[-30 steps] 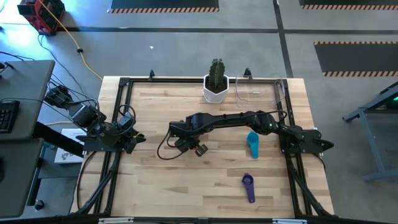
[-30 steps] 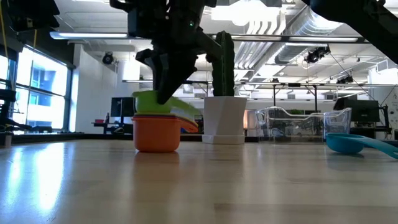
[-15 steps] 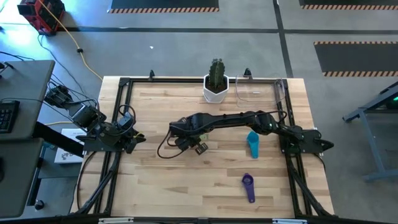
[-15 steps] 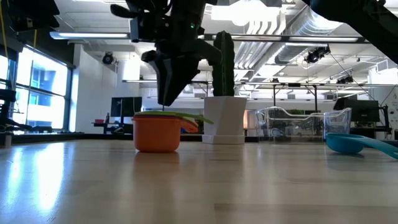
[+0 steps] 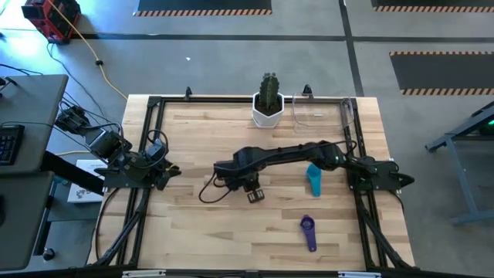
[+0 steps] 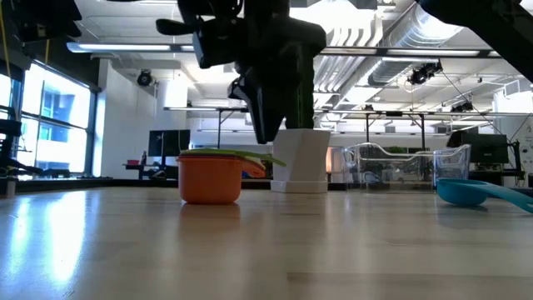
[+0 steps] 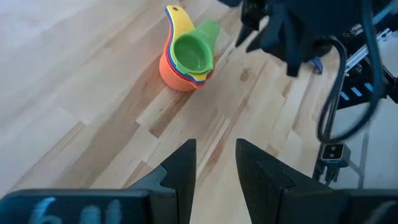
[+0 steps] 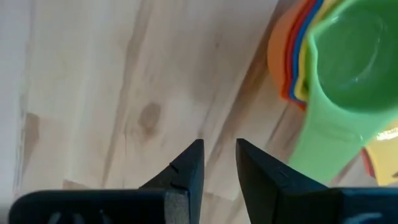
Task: Nest measuring cups in basket
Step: Stack the light blue measuring cup on top of the green measuring cup
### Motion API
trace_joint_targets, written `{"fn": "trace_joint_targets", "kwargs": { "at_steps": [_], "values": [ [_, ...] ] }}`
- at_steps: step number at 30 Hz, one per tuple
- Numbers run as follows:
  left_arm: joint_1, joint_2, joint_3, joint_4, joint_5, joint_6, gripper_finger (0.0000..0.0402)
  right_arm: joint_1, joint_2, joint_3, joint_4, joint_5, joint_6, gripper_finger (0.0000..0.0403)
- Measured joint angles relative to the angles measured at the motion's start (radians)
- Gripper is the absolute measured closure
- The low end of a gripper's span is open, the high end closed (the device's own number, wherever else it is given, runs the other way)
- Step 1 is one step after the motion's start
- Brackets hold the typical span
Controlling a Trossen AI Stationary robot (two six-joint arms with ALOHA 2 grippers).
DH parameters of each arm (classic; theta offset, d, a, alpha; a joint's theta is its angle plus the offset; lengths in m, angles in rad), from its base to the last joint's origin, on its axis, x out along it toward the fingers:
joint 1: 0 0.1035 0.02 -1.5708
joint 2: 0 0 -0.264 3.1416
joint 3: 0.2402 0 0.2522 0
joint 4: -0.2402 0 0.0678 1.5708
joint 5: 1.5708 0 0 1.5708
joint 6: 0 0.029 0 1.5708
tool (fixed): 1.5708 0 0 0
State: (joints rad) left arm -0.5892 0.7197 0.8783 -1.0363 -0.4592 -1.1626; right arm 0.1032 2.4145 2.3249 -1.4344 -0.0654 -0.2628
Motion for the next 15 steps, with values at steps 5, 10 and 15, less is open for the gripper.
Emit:
{"fn": "trace_joint_targets", "kwargs": {
  "at_steps": [5,10,15],
  "values": [
    [0.001,0.000,0.000,-0.001,-0.072,0.032,0.0298,0.003,0.000,0.000,0.063,-0.004,0.081,0.0318],
    [0.045,0.000,0.000,-0.061,-0.120,0.046,0.0298,-0.011,0.017,0.000,0.056,0.009,0.167,0.0318],
    [0.126,0.000,0.000,-0.134,-0.125,0.103,0.0298,-0.021,0.024,0.000,0.082,0.015,0.281,0.0318]
  ]
}}
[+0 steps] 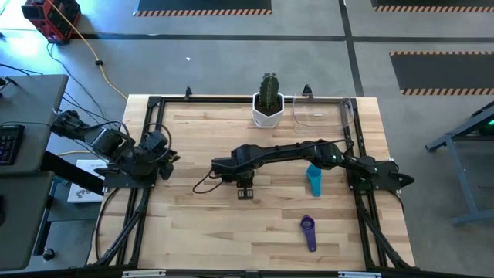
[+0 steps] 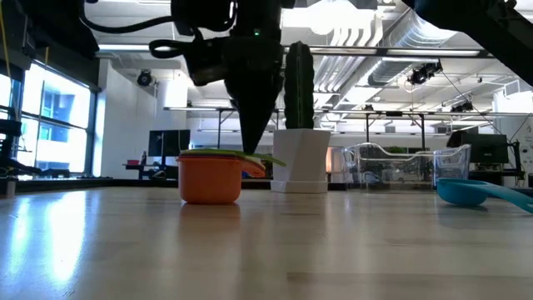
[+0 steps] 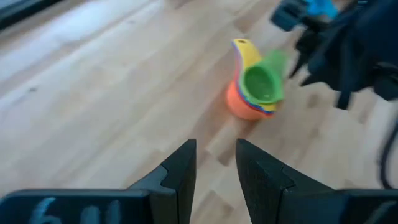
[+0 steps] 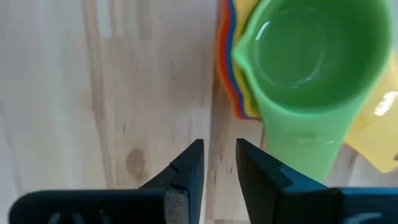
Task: Nest measuring cups in basket
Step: Stack the light blue measuring cup on top of the green measuring cup
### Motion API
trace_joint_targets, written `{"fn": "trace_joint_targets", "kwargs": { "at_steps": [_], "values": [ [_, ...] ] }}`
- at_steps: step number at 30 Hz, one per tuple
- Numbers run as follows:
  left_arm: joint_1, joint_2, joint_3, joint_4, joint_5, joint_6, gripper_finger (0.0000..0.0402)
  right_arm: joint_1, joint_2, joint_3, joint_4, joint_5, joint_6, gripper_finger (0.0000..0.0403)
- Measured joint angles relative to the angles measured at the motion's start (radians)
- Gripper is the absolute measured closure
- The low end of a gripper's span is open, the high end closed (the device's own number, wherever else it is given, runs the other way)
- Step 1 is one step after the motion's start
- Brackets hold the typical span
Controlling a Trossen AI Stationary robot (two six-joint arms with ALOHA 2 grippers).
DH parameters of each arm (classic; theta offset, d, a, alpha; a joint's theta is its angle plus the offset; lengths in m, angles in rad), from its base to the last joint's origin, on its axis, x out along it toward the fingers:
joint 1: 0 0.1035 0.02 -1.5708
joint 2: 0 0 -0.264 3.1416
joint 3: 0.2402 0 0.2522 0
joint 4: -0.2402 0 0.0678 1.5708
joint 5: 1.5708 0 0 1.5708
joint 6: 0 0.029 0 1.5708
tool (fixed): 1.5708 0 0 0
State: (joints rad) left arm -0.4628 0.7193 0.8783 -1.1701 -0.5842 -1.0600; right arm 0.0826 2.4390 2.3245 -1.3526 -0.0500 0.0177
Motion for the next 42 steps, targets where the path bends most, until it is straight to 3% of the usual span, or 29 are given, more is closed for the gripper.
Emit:
{"fn": "trace_joint_targets", "kwargs": {
  "at_steps": [13,20,30,42],
  "values": [
    [0.105,-0.011,0.000,-0.007,0.035,0.138,0.0298,-0.013,0.017,0.001,-0.008,0.105,0.205,0.0318],
    [0.116,-0.011,0.000,-0.006,0.156,0.229,0.0298,-0.040,0.022,0.002,-0.023,0.204,0.299,0.0318],
    [0.116,-0.011,0.000,-0.006,0.158,0.283,0.0298,-0.056,0.022,0.011,-0.043,0.172,0.326,0.0318],
    [0.115,-0.011,0.000,-0.007,0.159,0.323,0.0298,-0.002,-0.016,0.013,-0.217,0.169,0.517,0.0318]
  ]
}}
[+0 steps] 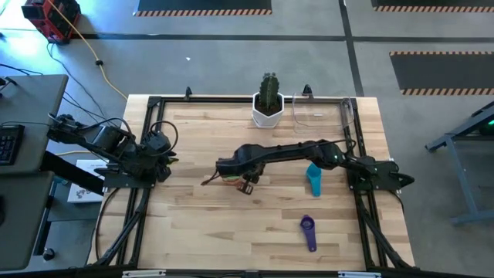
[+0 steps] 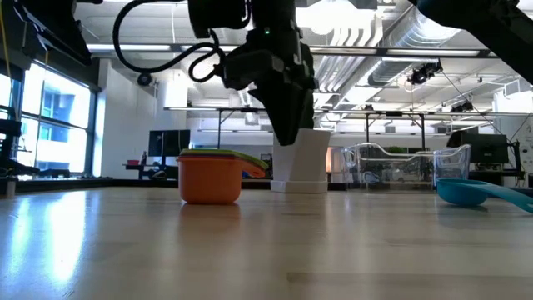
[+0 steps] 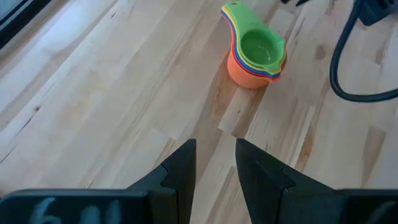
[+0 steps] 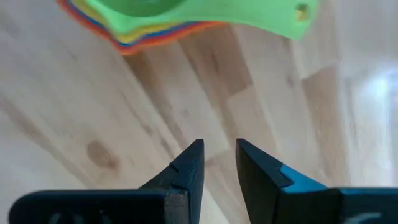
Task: Nest measuring cups in basket
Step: Stack the light blue measuring cup on top of the green measuring cup
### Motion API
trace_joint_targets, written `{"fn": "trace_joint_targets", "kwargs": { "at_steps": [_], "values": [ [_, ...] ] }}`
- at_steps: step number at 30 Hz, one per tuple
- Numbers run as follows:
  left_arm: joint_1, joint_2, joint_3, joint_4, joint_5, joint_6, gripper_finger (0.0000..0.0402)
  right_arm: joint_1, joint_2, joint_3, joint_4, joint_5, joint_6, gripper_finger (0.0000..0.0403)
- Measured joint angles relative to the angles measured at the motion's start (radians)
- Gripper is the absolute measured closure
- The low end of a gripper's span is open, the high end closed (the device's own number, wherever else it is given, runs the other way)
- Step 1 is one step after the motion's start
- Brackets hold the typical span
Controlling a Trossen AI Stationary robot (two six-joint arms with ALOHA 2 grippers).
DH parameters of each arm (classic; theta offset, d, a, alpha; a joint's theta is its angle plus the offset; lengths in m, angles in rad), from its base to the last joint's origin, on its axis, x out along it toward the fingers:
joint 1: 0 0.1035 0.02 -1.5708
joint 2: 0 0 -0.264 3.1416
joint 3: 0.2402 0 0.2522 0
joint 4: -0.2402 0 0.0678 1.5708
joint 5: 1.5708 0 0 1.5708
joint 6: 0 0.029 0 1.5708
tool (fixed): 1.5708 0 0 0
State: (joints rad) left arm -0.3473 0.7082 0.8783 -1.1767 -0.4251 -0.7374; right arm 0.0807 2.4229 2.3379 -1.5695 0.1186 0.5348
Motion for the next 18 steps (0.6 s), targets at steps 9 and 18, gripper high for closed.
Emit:
{"fn": "trace_joint_targets", "kwargs": {
  "at_steps": [9,18],
  "values": [
    [0.000,0.000,0.000,0.000,0.011,-0.001,0.0298,0.040,-0.024,-0.077,0.000,0.065,0.035,0.0318],
    [0.000,0.000,0.000,0.000,0.049,-0.002,0.0298,0.073,-0.255,-0.477,0.018,0.081,0.229,0.0318]
  ]
}}
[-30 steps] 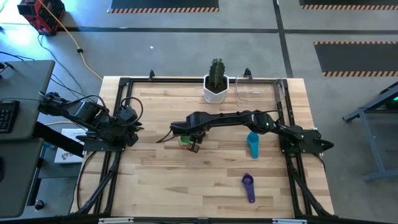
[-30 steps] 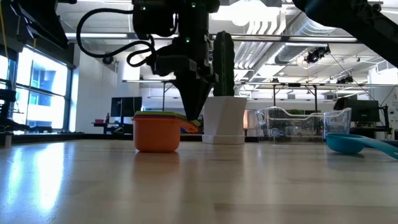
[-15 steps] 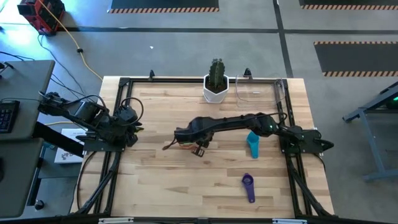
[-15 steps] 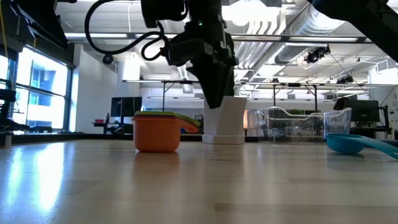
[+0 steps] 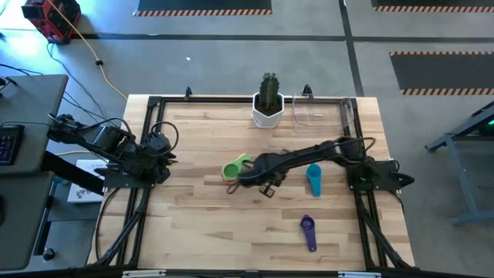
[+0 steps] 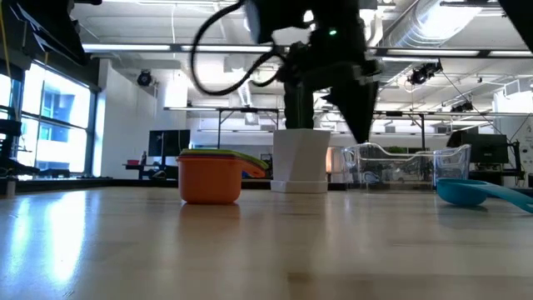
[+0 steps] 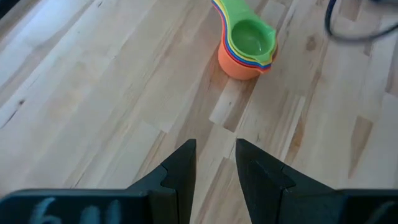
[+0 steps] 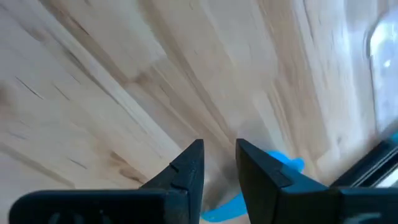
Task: Nest measuring cups in basket
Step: Stack the light blue measuring cup on top of the green measuring cup
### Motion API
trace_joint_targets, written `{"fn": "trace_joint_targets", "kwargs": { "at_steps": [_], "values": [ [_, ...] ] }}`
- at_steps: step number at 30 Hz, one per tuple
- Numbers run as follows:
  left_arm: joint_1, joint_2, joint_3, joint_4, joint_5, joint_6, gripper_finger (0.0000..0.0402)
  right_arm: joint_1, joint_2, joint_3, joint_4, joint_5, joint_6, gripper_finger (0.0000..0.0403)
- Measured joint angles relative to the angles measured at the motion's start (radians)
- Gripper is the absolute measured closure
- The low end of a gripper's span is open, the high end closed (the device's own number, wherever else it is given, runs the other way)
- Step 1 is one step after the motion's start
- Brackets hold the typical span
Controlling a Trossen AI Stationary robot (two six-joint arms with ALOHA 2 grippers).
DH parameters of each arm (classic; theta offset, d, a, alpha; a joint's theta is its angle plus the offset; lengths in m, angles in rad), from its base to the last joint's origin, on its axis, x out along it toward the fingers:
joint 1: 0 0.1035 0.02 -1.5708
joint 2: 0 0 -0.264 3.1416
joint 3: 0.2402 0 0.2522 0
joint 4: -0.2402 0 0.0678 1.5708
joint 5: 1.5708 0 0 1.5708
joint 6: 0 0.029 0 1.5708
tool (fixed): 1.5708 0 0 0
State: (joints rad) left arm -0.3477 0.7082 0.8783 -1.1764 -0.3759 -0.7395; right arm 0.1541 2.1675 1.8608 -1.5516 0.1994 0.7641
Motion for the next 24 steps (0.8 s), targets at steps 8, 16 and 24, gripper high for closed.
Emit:
{"fn": "trace_joint_targets", "kwargs": {
  "at_steps": [8,16,24],
  "values": [
    [0.000,0.000,0.000,0.017,0.000,-0.026,0.0298,-0.001,-0.289,-0.365,0.205,-0.042,0.221,0.0318],
    [0.000,0.000,0.000,0.019,-0.001,-0.035,0.0298,-0.001,-0.467,-0.586,0.282,-0.052,0.407,0.0318],
    [0.000,0.000,0.000,0.022,-0.015,-0.069,0.0298,-0.001,-0.508,-0.726,0.367,-0.073,0.459,0.0293]
  ]
}}
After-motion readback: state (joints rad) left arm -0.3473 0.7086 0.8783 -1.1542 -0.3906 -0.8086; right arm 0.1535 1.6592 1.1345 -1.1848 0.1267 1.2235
